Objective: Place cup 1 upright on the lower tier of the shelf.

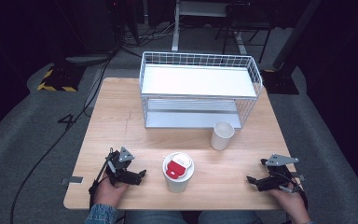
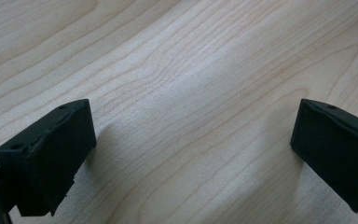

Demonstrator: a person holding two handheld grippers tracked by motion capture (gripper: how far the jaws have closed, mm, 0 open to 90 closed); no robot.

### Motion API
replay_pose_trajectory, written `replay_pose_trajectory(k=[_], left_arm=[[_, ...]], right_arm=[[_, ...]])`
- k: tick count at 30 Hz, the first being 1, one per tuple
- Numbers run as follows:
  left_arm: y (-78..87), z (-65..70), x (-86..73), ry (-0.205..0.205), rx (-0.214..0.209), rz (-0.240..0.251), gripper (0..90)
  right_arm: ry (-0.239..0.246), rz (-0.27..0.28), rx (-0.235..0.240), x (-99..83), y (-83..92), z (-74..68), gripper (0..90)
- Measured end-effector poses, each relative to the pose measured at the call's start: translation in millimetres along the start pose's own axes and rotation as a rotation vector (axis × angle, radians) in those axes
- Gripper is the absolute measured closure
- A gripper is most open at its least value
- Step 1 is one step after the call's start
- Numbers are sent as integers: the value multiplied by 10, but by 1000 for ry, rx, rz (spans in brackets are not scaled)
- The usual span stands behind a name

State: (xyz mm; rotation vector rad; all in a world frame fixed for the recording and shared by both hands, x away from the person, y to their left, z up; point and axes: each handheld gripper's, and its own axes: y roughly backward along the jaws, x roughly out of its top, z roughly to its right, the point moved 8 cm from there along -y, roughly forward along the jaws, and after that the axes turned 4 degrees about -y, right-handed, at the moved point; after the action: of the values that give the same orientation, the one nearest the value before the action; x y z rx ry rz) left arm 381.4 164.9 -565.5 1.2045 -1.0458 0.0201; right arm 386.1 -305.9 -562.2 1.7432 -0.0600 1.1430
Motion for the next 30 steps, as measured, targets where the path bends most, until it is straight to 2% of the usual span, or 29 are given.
replay_pose_trajectory(k=[6, 9, 15, 18, 19, 25, 28, 30], left_arm=[[0, 0, 1, 2, 3, -2, 5], [-7, -10, 9, 10, 5, -1, 8], [-27, -42, 31, 11, 8, -2, 8], [-33, -48, 37, 19, 9, -4, 8], [-34, -52, 39, 17, 11, -2, 9], [-34, -51, 39, 20, 11, -2, 9], [-34, -51, 39, 20, 11, -2, 10], [-34, -51, 39, 20, 11, -2, 10]], right_arm=[[-15, 1, -12, 6, -9, -5, 4], [-32, 11, -25, 13, -2, 1, 36], [-26, 15, -37, 55, -3, -13, 44], [-19, 31, -38, 116, 13, -37, 44], [-19, 43, -40, 194, 25, -54, 44], [-32, 77, -23, 369, 18, -85, 44], [-14, 104, -27, 530, 12, -108, 43], [-11, 113, -27, 565, 13, -112, 43]])
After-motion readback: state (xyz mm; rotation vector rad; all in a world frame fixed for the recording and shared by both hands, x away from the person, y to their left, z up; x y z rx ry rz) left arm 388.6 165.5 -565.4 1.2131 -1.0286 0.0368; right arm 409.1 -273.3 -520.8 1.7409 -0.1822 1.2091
